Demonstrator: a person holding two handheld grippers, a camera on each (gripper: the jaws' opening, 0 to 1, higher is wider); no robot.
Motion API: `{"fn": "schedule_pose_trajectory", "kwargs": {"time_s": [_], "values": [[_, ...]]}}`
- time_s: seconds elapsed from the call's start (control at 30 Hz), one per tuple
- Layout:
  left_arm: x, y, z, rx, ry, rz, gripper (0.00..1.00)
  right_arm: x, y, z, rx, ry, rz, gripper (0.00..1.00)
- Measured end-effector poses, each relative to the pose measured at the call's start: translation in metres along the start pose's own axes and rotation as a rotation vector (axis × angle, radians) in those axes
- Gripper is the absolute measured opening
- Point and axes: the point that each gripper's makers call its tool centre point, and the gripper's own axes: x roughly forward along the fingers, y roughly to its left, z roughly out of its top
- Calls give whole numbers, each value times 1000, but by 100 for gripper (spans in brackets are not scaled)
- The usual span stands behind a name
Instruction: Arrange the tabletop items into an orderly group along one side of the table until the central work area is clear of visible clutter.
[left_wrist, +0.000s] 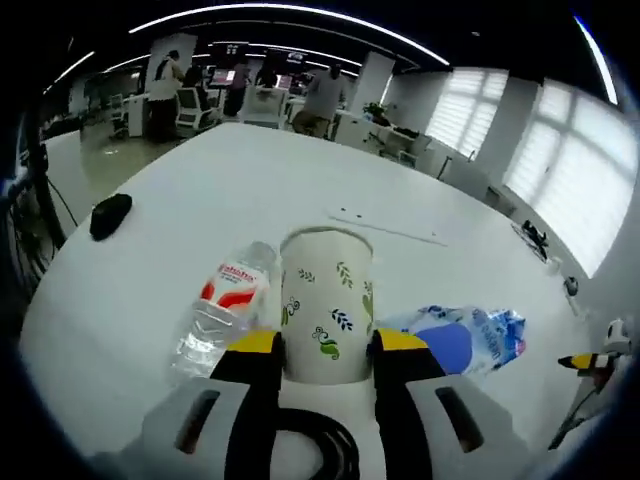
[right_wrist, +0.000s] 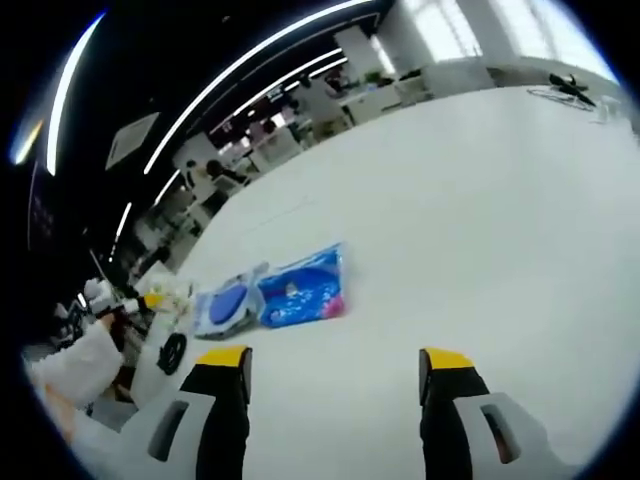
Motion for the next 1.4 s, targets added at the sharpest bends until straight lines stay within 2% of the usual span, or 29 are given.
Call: {"fn": "schedule_pose_trajectory", "kwargs": {"time_s": [0.03,0.07,0.13,0.2,0.33,0.4,0.43,0.57,0.73,0.87,0.93,1.0,1.07,1.17,1.33,1.4], "values": [[15,6,0,2,-11,-16,35,0,1,0,2,-2,3,69],[15,-1,2,2,-30,-39,35,0,2,1,5,-4,7,69],[0,-21,2,-5,-49,-60,35,0,5,2,4,-6,14,69],[-4,-26,1,-5,-56,-70,35,1,8,5,5,-11,25,69],[-20,-50,-3,-19,-81,-115,35,1,17,18,25,-43,65,69],[-28,-67,-2,-51,-103,-163,35,0,28,27,28,-60,100,69],[-35,-80,-1,-48,-117,-191,35,0,37,34,25,-71,124,69],[-43,-110,-1,-6,-121,-245,35,2,62,48,7,-89,191,68],[-46,-136,0,-6,-123,-295,35,5,82,59,-1,-107,259,68],[-47,-142,3,-12,-130,-332,35,1,100,65,-2,-109,316,68],[-50,-152,8,-44,-143,-367,35,-4,121,72,24,-121,399,68],[-54,-163,16,-84,-165,-418,35,-8,142,74,4,-105,466,68],[-55,-169,20,-75,-170,-451,35,-10,160,74,-30,-91,517,68],[-60,-199,22,-42,-167,-491,35,-16,196,73,-73,-67,623,68],[-66,-233,20,-22,-154,-544,35,-18,222,75,-70,-53,690,67],[-72,-247,23,-9,-162,-573,35,-23,232,79,-38,-59,735,67]]}}
